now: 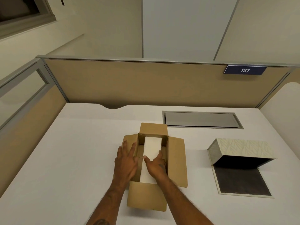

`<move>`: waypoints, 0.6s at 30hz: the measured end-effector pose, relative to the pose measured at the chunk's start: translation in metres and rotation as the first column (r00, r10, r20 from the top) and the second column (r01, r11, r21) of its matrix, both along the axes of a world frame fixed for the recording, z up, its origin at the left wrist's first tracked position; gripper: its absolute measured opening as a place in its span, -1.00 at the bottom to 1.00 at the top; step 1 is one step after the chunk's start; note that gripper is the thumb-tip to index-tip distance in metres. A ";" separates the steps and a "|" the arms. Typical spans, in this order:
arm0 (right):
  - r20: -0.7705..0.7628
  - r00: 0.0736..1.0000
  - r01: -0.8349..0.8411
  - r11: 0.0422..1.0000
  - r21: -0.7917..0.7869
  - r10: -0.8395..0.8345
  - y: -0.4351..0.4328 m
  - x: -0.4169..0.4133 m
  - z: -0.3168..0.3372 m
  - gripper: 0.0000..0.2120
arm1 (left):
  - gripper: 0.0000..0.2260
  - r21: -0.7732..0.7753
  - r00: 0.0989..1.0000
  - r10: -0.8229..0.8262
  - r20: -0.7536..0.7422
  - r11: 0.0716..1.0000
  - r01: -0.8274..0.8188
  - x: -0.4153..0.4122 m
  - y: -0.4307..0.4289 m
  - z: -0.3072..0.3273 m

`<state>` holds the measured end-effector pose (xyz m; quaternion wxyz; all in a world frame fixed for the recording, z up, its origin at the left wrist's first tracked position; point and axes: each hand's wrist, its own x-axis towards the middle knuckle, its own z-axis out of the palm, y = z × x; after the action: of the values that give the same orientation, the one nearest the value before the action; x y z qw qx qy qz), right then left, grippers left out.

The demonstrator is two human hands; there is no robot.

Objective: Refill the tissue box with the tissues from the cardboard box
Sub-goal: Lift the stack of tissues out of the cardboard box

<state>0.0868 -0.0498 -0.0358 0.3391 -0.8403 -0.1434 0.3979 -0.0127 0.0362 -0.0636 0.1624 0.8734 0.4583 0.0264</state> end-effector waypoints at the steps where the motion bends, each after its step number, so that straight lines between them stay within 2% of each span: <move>1: -0.017 0.999 0.047 0.999 0.001 -0.047 0.001 0.000 -0.002 -0.17 | -0.42 0.017 1.000 0.005 -0.012 1.000 -0.005 -0.001 0.000 -0.001; 5: -0.096 0.977 0.190 0.982 -0.009 -0.190 0.003 0.008 -0.007 -0.21 | -0.44 0.046 0.999 0.021 -0.026 0.999 -0.020 -0.001 0.001 -0.001; 13: -0.119 0.973 0.200 0.980 0.006 -0.198 0.002 0.011 -0.012 -0.41 | -0.43 0.032 0.999 0.031 0.018 0.999 -0.032 0.001 -0.002 -0.004; 18: -0.271 0.934 0.247 0.969 0.016 -0.234 0.003 0.018 -0.016 -0.52 | -0.43 0.036 1.000 0.024 0.013 0.999 -0.024 0.001 -0.002 -0.004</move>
<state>0.1045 -0.0467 -0.0521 0.4224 -0.7816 -0.0025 0.4590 -0.0120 0.0339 -0.0678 0.1491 0.8705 0.4672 0.0421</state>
